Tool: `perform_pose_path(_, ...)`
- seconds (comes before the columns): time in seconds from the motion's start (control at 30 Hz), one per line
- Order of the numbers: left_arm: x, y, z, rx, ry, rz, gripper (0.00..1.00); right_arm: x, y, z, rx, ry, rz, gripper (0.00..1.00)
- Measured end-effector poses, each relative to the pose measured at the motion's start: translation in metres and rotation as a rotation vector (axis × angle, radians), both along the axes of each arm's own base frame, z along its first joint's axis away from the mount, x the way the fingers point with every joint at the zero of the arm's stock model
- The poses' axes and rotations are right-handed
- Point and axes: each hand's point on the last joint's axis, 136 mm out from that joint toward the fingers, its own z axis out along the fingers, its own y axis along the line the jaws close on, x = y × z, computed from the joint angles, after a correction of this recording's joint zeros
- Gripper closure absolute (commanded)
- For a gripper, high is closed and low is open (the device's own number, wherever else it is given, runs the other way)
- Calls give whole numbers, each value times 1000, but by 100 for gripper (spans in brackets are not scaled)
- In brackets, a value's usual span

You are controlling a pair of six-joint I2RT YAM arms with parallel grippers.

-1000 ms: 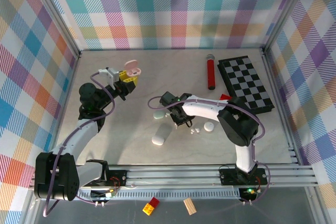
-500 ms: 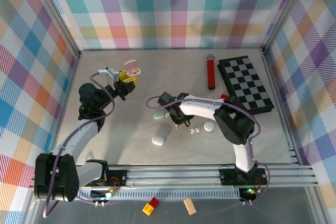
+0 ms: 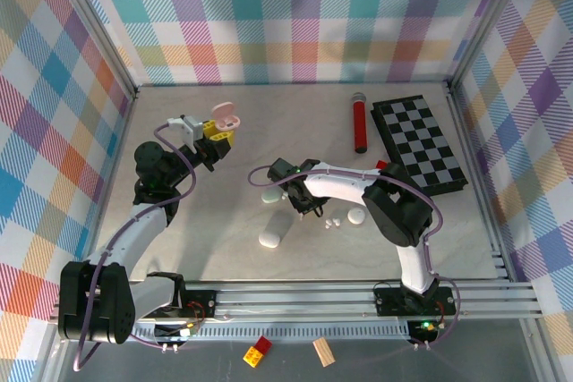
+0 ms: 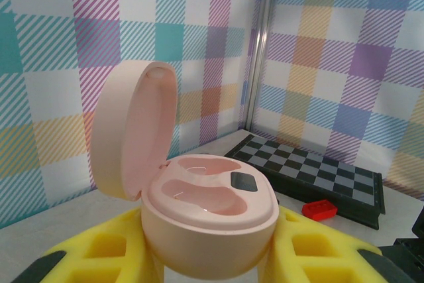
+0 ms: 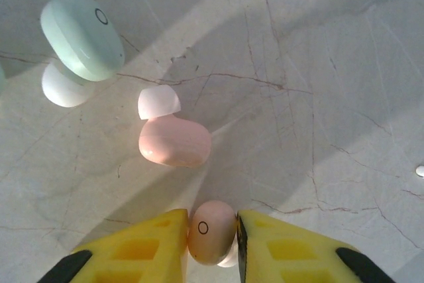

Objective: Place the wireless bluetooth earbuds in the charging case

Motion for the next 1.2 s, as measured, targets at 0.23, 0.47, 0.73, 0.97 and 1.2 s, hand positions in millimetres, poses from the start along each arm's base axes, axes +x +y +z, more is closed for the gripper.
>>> perform_pose_path(0.23, 0, 0, 0, 0, 0, -3, 68, 0, 0, 0, -1, 0, 1, 79)
perform_pose_path(0.47, -1, -1, 0, 1, 0, -4, 68, -1, -3, 5, 26, -19, 0, 79)
perform_pose_path(0.73, -5, -12, -1, 7, 10, -43, 68, 0, -12, 47, 260, -37, -53, 79)
perform_pose_path(0.97, -16, -40, -5, 28, -5, -123, 68, 6, -20, 85, 503, -39, -102, 79)
perform_pose_path(1.2, -22, -77, -32, 67, 33, -224, 68, 3, -30, 127, 699, -44, -103, 79)
